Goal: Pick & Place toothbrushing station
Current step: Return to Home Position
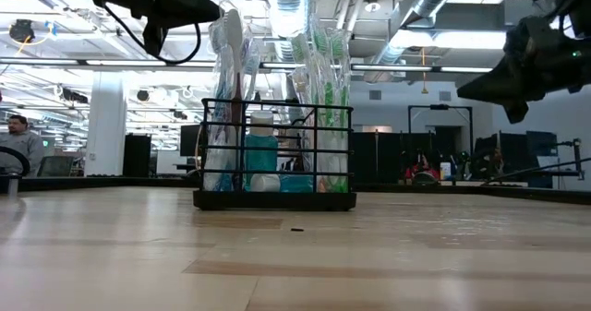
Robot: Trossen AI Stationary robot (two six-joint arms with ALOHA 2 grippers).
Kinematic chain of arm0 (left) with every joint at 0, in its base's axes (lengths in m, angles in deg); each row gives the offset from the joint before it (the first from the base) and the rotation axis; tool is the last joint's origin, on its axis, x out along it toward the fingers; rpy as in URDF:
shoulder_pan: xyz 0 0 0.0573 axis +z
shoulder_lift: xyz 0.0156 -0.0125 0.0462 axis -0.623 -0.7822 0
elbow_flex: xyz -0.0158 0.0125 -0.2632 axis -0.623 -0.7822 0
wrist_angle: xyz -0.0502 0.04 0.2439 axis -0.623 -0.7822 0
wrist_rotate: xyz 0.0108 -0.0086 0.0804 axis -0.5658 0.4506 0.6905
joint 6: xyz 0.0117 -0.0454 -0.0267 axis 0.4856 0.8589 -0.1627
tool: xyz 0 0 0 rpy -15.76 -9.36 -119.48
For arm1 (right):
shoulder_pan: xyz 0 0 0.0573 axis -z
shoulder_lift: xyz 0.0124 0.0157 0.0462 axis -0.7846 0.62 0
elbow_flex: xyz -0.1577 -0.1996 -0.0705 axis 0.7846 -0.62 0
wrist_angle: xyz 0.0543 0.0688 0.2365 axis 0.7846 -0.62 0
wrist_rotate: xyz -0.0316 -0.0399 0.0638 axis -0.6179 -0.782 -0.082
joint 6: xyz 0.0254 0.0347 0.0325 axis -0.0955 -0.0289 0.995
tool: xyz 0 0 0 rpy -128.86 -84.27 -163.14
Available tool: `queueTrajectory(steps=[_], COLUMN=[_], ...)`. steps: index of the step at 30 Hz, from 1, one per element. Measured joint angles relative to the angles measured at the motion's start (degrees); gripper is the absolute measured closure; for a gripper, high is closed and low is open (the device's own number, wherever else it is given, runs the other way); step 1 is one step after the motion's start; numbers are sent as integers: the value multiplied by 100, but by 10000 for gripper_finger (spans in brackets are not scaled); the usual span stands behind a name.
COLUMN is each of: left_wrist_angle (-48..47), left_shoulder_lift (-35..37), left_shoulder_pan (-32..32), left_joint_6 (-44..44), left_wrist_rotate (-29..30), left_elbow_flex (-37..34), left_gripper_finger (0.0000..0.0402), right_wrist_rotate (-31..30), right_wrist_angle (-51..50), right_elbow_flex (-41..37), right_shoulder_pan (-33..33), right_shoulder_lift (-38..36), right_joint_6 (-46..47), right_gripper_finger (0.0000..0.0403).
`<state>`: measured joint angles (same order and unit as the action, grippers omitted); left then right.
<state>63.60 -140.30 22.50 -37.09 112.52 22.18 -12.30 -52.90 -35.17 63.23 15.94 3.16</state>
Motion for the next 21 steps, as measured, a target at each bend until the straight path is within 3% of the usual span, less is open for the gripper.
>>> queueTrajectory(steps=[15,21], left_wrist_angle=[-7,-360], left_shoulder_lift=[0,0], left_shoulder_pan=[11,49], left_joint_6=[-153,-66], left_wrist_rotate=[-14,767], left_elbow_flex=[0,0], left_gripper_finger=[401,401], right_wrist_rotate=[15,17], right_wrist_angle=[-8,-15], right_elbow_flex=[-2,-2], right_shoulder_pan=[-254,-255], right_shoulder_lift=[-5,-5], right_joint_6=[267,339], right_gripper_finger=[403,403])
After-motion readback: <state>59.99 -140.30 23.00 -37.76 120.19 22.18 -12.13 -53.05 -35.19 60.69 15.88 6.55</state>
